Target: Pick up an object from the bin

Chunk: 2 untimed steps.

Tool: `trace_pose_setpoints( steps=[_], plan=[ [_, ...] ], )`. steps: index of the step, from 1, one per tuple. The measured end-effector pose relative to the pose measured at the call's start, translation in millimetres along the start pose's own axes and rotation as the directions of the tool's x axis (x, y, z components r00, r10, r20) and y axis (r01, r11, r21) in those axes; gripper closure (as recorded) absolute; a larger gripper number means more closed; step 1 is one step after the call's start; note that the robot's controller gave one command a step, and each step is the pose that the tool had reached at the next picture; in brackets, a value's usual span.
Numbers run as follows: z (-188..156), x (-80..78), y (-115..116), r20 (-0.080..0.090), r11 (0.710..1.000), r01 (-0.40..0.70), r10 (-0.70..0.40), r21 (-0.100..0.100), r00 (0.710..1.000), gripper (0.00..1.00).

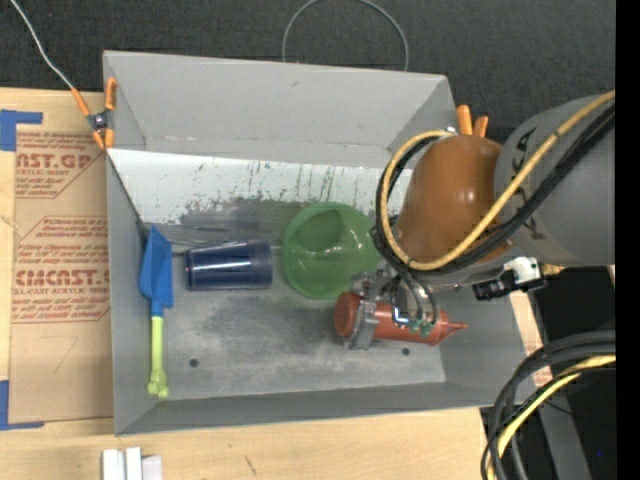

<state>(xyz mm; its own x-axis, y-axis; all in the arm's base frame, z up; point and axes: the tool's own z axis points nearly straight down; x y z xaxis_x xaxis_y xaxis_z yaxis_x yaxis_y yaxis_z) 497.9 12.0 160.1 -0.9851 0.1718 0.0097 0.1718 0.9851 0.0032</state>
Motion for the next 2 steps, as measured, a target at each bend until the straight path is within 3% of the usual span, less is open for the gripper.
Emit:
trace_pose_setpoints(
  steps=[1,2],
  plan=[
    [58,-19.4,16,0.016,1.0,-0.015,0.015,-0.002,1.0,1.0],
    [7,-15.1,9,0.0,1.0,0.004,-0.004,0.0,1.0,1.0]
  ],
)
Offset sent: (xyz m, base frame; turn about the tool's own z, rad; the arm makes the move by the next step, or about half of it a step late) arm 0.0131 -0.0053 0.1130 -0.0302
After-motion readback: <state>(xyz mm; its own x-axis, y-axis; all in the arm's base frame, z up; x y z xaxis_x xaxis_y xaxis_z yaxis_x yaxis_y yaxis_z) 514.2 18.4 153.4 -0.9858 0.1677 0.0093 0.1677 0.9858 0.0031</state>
